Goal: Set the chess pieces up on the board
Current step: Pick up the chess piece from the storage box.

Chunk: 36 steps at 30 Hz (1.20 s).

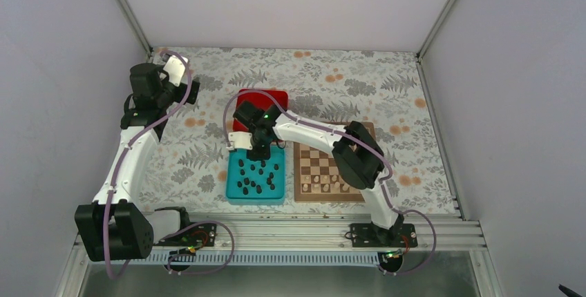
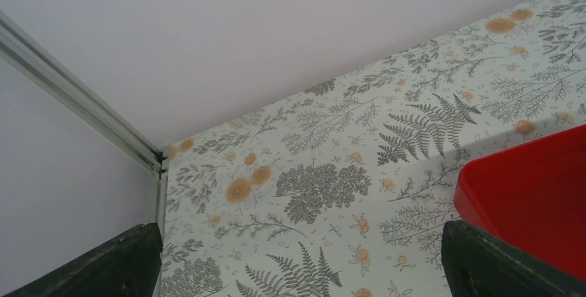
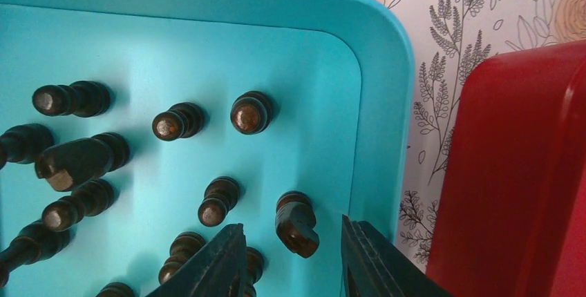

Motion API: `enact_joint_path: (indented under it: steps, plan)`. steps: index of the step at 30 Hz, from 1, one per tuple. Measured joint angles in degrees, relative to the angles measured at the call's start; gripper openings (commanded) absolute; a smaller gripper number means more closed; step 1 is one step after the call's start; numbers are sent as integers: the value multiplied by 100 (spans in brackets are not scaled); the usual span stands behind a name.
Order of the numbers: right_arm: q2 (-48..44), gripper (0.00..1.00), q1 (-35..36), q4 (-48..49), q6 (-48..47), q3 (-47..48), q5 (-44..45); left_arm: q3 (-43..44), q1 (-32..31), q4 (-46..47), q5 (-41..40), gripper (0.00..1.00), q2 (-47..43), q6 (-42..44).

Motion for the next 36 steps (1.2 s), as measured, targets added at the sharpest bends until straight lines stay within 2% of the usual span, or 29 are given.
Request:
enact_joint_path:
  steps: [12,20,26,30,36]
  plan:
    - [225,34,0,-42,0,-2,28,-76,2,0,4,100,0,50]
    - [236,12,0,26,-11,-15,107,-76,0,4,4,100,0,68]
    - [186,4,0,20,9,-46,103,-76,0,4,4,100,0,68]
    - [-59,4,-20,-50,26,-92,85,-76,0,7,4,100,0,68]
    - [-1025,4,-374,-192,55,-92,-70,-76,0,7,4,100,0,68]
